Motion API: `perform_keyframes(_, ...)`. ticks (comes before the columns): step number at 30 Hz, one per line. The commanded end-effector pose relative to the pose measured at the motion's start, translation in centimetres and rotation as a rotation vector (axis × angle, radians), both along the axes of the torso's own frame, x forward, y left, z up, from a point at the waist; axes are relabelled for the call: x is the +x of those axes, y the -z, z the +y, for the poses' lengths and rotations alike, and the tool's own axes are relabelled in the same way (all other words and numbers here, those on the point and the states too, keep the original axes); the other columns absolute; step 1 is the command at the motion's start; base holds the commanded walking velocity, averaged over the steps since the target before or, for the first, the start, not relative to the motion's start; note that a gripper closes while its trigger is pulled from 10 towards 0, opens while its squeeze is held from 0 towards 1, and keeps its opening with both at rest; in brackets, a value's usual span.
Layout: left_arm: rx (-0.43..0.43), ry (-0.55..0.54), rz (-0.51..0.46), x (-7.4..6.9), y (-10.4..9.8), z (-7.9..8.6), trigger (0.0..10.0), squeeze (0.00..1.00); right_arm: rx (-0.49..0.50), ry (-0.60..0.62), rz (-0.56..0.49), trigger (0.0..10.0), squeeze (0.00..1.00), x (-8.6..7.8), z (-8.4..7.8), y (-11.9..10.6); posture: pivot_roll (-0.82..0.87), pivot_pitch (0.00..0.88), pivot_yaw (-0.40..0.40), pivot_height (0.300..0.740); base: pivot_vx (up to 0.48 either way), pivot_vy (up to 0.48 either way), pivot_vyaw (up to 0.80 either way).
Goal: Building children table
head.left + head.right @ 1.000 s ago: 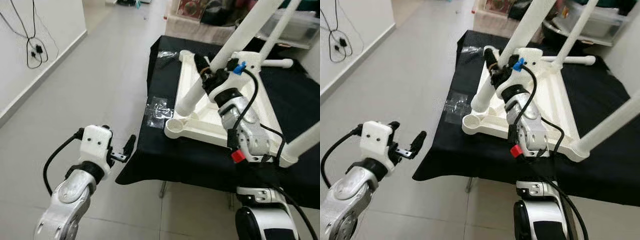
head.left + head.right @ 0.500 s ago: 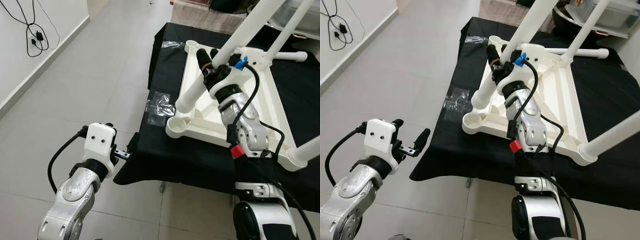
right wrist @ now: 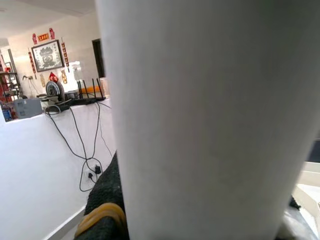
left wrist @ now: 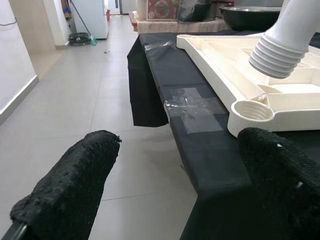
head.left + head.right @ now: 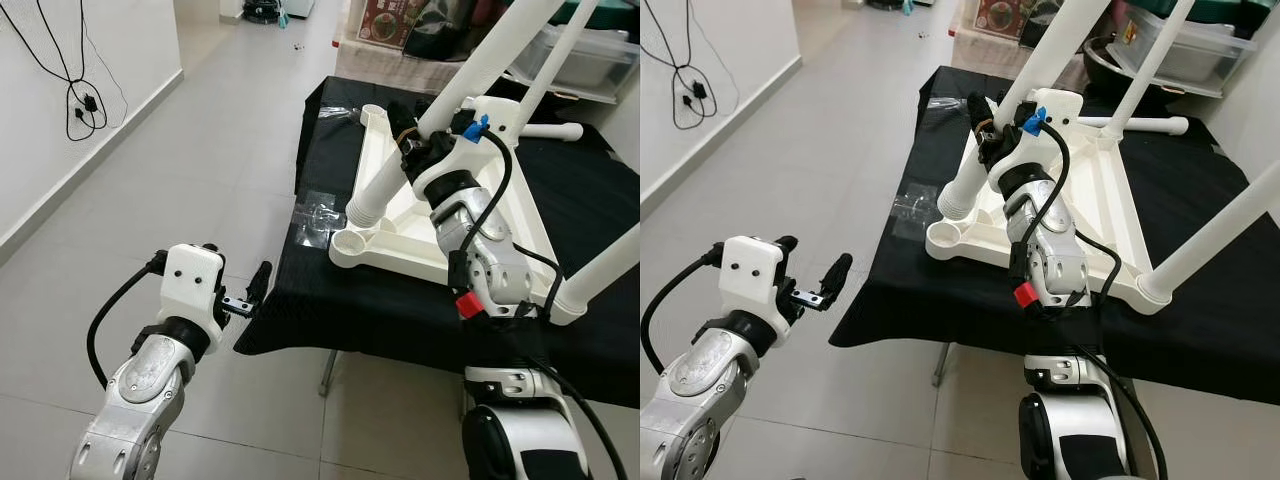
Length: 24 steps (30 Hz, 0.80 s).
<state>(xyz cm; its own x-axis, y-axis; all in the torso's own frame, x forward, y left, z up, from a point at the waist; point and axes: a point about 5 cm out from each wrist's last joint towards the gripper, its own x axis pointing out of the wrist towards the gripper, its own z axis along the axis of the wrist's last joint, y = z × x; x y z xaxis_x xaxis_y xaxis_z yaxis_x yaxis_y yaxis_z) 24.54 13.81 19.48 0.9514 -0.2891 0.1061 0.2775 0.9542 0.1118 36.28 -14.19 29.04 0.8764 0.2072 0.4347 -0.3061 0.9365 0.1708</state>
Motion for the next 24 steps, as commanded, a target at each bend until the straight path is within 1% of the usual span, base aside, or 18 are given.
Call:
perform_keyframes(1,0.011,0.017,0.010,-0.16,0.38,-0.21,10.0,0.00,-0.003,0.008,-0.029,10.0,0.00,-0.30,-0.11,-0.21,0.14,0.120,-0.133,0.740,0.000,0.000,0.00)
perform_keyframes(5,0.009,0.018,0.011,-0.18,0.41,-0.23,10.0,0.00,-0.002,0.009,-0.028,10.0,0.00,-0.30,-0.12,-0.20,0.14,0.121,-0.133,0.740,0.219,0.000,0.00)
perform_keyframes(8,0.012,0.016,0.010,-0.14,0.40,-0.20,10.0,0.00,-0.003,0.010,-0.028,10.0,0.00,-0.30,-0.12,-0.18,0.14,0.121,-0.134,0.740,0.000,0.000,0.00)
perform_keyframes(19,0.034,0.011,0.009,-0.10,0.58,0.01,10.0,0.00,-0.003,0.008,-0.024,10.0,0.00,-0.32,-0.01,0.01,0.14,0.122,-0.134,0.740,0.334,0.000,0.00)
perform_keyframes(24,0.031,0.014,0.013,-0.12,0.65,0.04,10.0,0.00,-0.004,0.007,-0.024,10.0,0.00,-0.33,0.01,0.02,0.14,0.121,-0.132,0.740,0.355,0.000,0.00)
